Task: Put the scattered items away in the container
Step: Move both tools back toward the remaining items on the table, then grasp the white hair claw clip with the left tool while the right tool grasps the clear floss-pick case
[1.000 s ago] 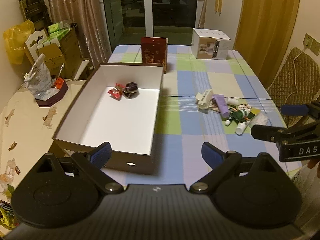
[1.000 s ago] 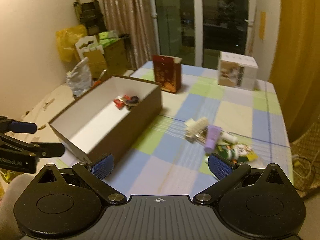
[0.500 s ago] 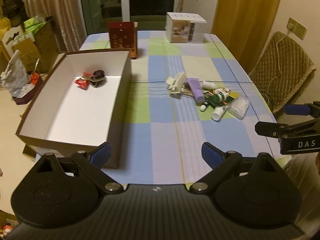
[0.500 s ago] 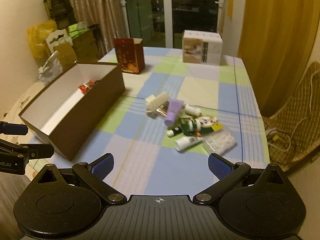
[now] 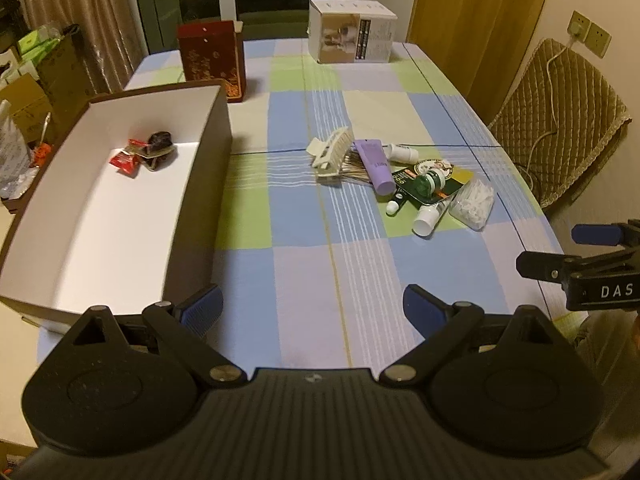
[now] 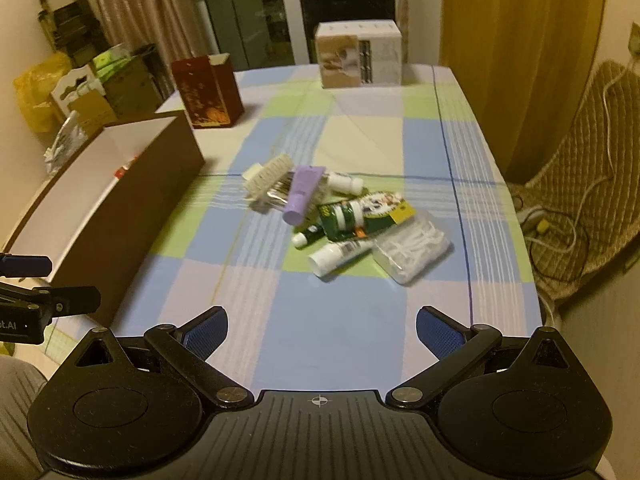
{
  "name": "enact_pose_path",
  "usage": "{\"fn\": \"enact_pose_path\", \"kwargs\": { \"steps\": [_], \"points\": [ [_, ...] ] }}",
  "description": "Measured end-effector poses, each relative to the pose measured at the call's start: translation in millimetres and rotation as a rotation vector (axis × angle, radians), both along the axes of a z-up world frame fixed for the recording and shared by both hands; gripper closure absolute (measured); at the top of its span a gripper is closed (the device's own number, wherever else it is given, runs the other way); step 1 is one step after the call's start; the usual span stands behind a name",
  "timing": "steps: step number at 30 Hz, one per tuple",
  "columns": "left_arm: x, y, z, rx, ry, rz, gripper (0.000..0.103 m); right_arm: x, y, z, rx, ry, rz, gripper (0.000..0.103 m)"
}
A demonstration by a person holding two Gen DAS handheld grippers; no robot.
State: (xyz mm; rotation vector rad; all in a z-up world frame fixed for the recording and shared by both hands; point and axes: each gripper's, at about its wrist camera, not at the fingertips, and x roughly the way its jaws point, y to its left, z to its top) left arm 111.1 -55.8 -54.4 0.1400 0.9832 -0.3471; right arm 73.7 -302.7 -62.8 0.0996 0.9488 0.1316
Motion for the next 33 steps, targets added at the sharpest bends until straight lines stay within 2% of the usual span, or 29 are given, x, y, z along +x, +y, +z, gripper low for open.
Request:
{"fn": "enact_pose_path", "kwargs": {
  "steps": [6,12,19,21,28,29,30,33],
  "points": [
    [18,-18,-15,0.004,0.003,-0.051,0.009,13,-16,-19,0.011,0.036,-0.053,0.0],
    [45,-29,-32,0.008,0.032,-0.078,0.009,39,-39,-44,0.018,0.071,-0.158,0.0],
    [78,-43,-46,0.024,0.026,-0.09,0.01,79,-78,-77,0.138,0.139,-0.334,0.0],
    [88,-47,-50,0.032,0.026,-0.089,0.01,88,-81,-79,0.146,0.122,-0.356,0.0],
    [116,-59,-64,0.038,0.027,-0.083,0.01,119,-74,-93,0.073,0.068,-0.358,0.0],
    [118,-60,-65,0.039,0.026,-0.085,0.01,122,-72,-96,0.065,0.067,-0.353,0.013],
    [121,-61,-66,0.04,0.026,-0.087,0.01,125,-72,-100,0.061,0.07,-0.347,0.019],
    [127,-64,-70,0.045,0.027,-0.09,0.01,128,-77,-113,0.084,0.09,-0.362,0.022]
  ]
}}
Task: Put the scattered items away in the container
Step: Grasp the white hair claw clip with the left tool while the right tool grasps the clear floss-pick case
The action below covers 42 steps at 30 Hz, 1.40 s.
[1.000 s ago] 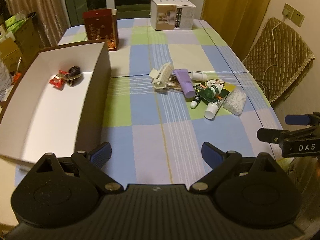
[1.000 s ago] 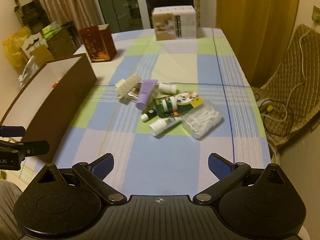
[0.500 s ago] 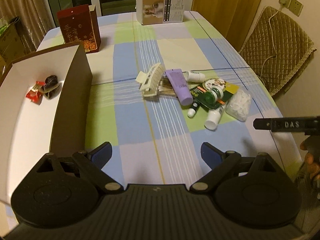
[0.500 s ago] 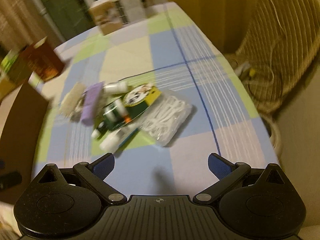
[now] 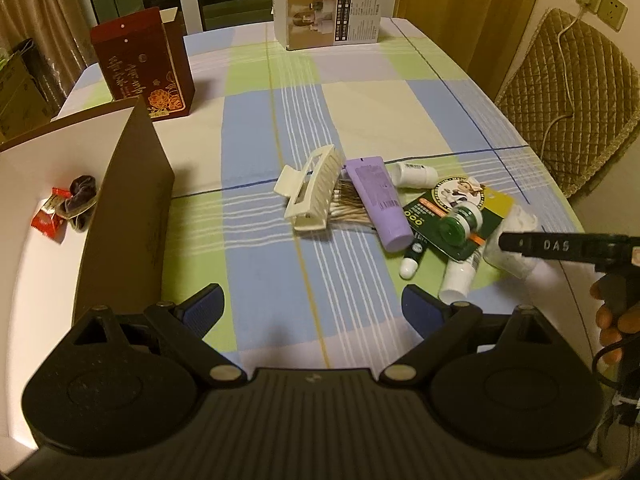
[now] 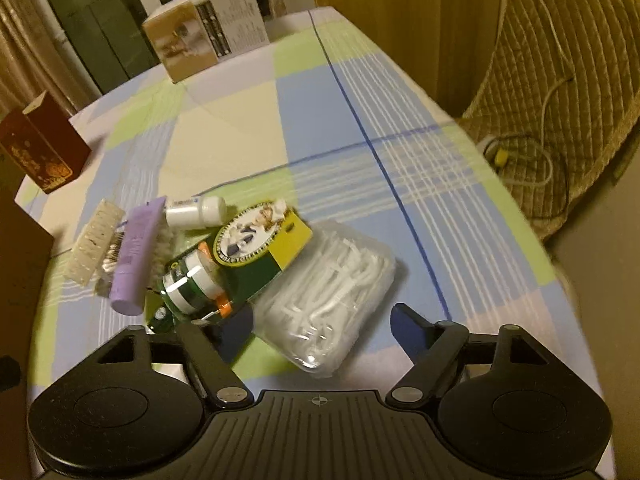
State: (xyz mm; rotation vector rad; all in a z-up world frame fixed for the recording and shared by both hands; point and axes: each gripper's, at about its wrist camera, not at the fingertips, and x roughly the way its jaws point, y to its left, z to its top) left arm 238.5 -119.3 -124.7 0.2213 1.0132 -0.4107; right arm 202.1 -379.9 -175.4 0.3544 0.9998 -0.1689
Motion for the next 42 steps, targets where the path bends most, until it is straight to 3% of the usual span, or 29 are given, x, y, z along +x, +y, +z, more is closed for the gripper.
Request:
{"fn": "enact_pose_path", "kwargs": {
  "steps": [7,11,15,17,19,24,26,29,32,37,39,41,42],
  "points": [
    [9,-3,-10,0.008,0.017,0.002,0.01,-5,-15,3,0.008,0.048,-0.022,0.022],
    [11,-3,-14,0.02,0.024,-0.002,0.01,-2,-16,6,0.057,0.01,-0.029,0.022],
    [13,-3,-15,0.022,0.026,-0.003,0.01,9,-2,-6,-0.004,0.041,0.016,0.022],
    [14,-3,-13,0.025,0.017,-0.008,0.01,8,-2,-9,-0.046,0.057,0.022,0.038],
    [17,-3,-13,0.027,0.01,-0.008,0.01,6,-6,-7,-0.08,0.08,0.028,0.04],
    [24,-4,-14,0.022,0.005,-0.015,0.013,-1,-15,-2,-0.067,0.105,0.062,0.04],
    [29,-7,-16,0.021,-0.008,-0.03,0.015,0,-14,-2,-0.082,0.091,0.074,0.033],
    [41,-12,-20,0.028,-0.022,-0.053,0.021,1,-14,-6,-0.099,0.07,0.076,0.031],
    [62,-16,-26,0.003,-0.018,-0.057,0.022,1,-17,-8,-0.088,0.064,0.074,0.031],
    [100,-13,-43,-0.103,0.067,-0.003,0.022,1,-21,-6,-0.081,0.042,0.067,0.031],
    [112,-12,-50,-0.132,0.099,0.018,0.026,2,-21,-6,-0.08,0.038,0.07,0.031],
    [121,-11,-57,-0.159,0.13,0.03,0.042,1,-21,-6,-0.083,0.034,0.077,0.031],
    [125,-11,-61,-0.168,0.145,0.035,0.055,1,-20,-6,-0.085,0.033,0.079,0.031]
  ]
}}
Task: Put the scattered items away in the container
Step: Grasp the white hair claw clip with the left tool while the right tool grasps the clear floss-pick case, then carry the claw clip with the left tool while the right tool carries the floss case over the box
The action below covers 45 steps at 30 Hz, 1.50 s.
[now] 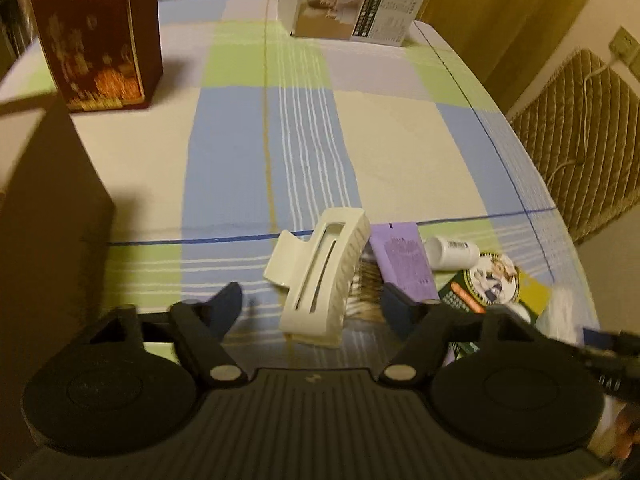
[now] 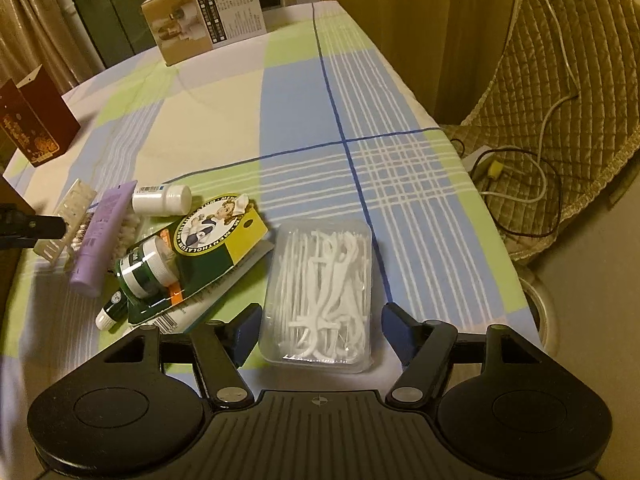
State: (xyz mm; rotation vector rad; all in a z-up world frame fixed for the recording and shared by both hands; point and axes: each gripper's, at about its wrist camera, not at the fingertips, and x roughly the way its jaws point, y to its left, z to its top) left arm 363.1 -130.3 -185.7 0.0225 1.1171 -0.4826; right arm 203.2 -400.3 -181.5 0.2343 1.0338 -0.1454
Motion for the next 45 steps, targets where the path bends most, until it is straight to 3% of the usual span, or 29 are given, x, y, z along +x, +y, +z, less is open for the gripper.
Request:
{"fn": "enact_pose_path", "kwargs": {
  "steps": [2,4,8,12,13,16,18,20,23,26,27,28,33,40,45],
  "points": [
    [2,2,-7,-0.018,0.027,-0.001,0.072,-1,0,1,-0.002,-0.005,0.007,0.031],
    [-5,6,-6,-0.021,0.003,0.006,0.072,-1,0,2,0.001,-0.009,0.013,0.031],
    [-42,10,0,0.088,-0.075,-0.014,0.073,-2,0,3,0.006,-0.003,0.032,0.031],
    [-85,16,2,0.144,-0.075,-0.034,0.072,-1,3,1,-0.006,0.01,0.063,0.031],
    [-91,17,2,0.146,-0.08,-0.032,0.071,0,4,0,-0.014,0.015,0.066,0.031],
    [-94,14,2,0.153,-0.12,-0.034,0.041,0,6,-2,-0.034,0.019,0.071,0.031],
    [-88,10,0,0.148,-0.128,-0.047,0.04,0,5,-3,-0.044,0.016,0.067,0.031],
    [-84,6,-5,0.156,-0.121,-0.068,0.044,1,4,-5,-0.042,0.012,0.06,0.031],
    [-86,4,-11,0.188,-0.119,-0.111,0.06,3,4,-8,-0.054,-0.003,0.063,0.031],
    [-97,6,-13,0.212,-0.137,-0.135,0.062,4,6,-11,-0.082,-0.021,0.073,0.032],
    [-101,6,-13,0.216,-0.138,-0.137,0.062,3,8,-12,-0.103,-0.022,0.077,0.039],
    [-105,7,-12,0.216,-0.138,-0.135,0.062,3,10,-11,-0.133,-0.022,0.092,0.044],
    [-121,17,-2,0.157,-0.119,-0.097,0.063,-9,7,-5,-0.091,0.022,0.057,0.044],
    [-146,33,37,0.088,-0.165,-0.074,0.063,-35,15,37,-0.047,-0.068,0.043,0.044],
    [-161,50,66,0.057,-0.197,-0.048,0.063,-52,41,58,0.019,-0.073,0.097,0.044]
  ]
}}
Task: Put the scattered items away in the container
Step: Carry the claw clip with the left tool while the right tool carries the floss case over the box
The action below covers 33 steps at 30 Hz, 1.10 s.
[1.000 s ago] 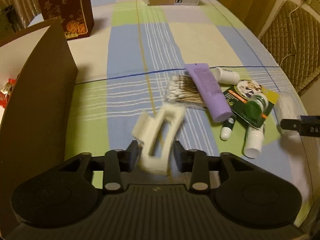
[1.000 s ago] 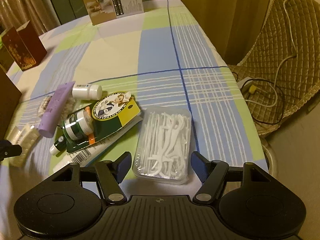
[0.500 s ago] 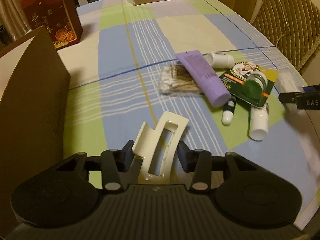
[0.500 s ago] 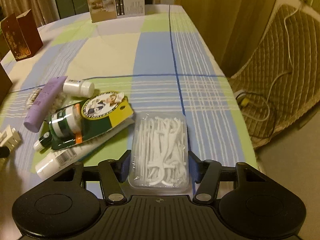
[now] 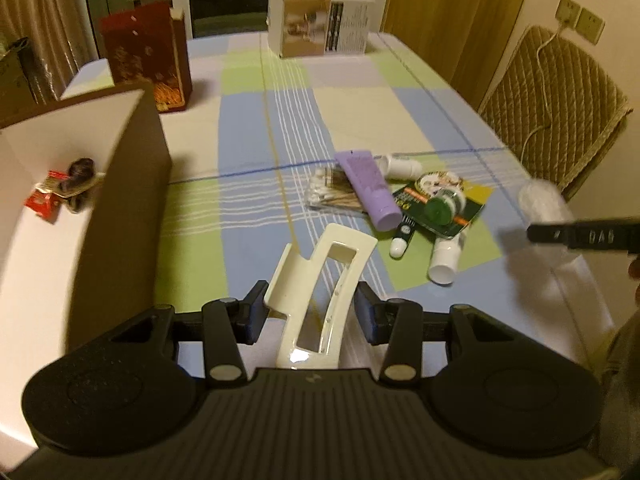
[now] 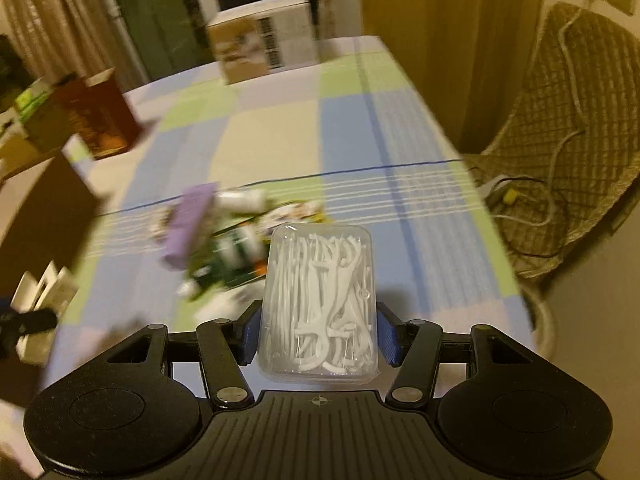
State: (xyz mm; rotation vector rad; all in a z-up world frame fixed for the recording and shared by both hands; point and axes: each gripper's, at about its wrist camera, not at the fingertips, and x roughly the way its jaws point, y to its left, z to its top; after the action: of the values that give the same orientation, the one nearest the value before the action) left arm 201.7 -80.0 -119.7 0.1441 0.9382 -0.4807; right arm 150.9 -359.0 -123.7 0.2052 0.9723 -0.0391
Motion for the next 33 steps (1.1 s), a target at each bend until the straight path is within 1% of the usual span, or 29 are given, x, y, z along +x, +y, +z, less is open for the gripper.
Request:
{"fn": "enact_pose_path", "kwargs": {
  "steps": [5,9,11,16,21,25,28,33],
  "points": [
    [-10,28,29,-0.018,-0.04,0.042,0.063,-2,44,22,0.02,-0.015,0.103,0.044],
    [-15,66,51,-0.02,-0.069,0.1,0.063,4,85,42,0.049,-0.042,0.196,0.044],
    [-15,87,60,-0.01,-0.08,0.133,0.063,7,109,50,0.059,-0.053,0.249,0.044],
    [-17,140,75,0.046,-0.102,0.214,0.063,15,176,66,0.096,-0.085,0.398,0.044],
    [-14,186,79,0.071,-0.095,0.274,0.062,24,242,76,0.119,-0.113,0.525,0.044],
    [-10,210,78,0.09,-0.088,0.288,0.062,32,287,78,0.116,-0.124,0.607,0.044],
    [-7,222,76,0.093,-0.075,0.291,0.062,38,309,74,0.118,-0.115,0.633,0.044],
    [0,237,69,0.089,-0.045,0.285,0.062,51,332,64,0.118,-0.085,0.642,0.044]
  ]
}}
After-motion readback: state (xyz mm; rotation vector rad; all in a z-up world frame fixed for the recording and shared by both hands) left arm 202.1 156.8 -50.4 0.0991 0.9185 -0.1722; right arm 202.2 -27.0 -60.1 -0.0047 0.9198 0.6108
